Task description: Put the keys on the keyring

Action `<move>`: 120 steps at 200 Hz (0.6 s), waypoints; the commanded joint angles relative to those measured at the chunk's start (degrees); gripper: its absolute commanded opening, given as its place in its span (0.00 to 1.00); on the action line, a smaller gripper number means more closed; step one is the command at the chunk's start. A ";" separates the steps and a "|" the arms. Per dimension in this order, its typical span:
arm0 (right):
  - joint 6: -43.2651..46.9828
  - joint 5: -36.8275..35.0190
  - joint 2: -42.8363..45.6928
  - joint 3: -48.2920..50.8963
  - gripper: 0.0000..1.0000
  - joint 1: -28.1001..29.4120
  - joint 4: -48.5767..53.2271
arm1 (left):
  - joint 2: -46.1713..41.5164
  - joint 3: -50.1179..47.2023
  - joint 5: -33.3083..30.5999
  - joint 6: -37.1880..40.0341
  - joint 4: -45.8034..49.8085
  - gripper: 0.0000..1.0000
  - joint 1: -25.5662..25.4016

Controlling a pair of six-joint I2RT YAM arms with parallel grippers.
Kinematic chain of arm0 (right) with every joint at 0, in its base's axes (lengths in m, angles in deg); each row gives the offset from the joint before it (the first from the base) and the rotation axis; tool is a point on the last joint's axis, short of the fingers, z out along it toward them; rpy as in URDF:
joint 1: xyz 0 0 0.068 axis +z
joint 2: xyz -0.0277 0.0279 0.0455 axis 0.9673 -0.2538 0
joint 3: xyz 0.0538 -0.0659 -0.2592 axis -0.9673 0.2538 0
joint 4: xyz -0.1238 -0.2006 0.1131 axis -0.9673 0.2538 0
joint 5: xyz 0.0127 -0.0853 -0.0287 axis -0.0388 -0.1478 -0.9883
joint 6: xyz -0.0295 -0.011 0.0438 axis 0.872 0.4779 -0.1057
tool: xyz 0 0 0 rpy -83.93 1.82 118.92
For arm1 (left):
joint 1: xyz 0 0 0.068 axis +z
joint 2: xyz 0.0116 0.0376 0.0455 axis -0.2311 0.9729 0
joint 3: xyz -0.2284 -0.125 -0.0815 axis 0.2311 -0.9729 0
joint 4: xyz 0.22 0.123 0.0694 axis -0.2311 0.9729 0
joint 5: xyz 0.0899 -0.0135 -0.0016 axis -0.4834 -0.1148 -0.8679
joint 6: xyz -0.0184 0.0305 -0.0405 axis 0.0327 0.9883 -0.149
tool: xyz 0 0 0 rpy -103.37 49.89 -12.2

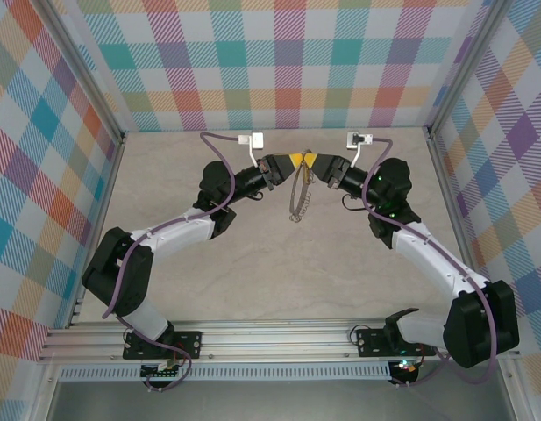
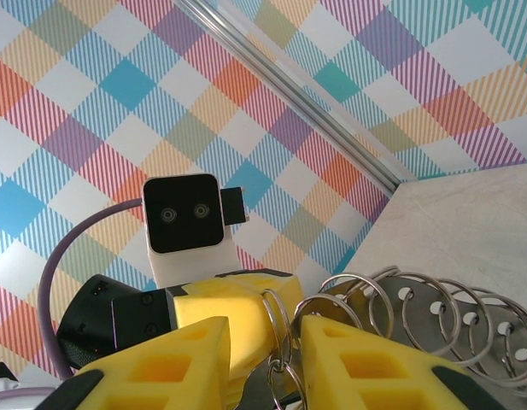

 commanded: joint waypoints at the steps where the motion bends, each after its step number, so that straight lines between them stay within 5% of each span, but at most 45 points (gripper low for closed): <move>1: -0.59 1.43 -0.81 -0.37 0.27 0.06 -3.47 | 0.19 0.14 -0.82 -0.40 -4.31 0.00 0.49; 58: -0.64 1.65 -1.93 -1.00 0.25 0.51 -3.67 | 0.29 0.14 -0.78 -0.54 -4.54 0.00 0.45; 120: 0.35 1.71 -1.77 -1.53 0.00 0.61 -2.34 | 0.54 0.08 -1.17 -0.38 -4.32 0.00 0.44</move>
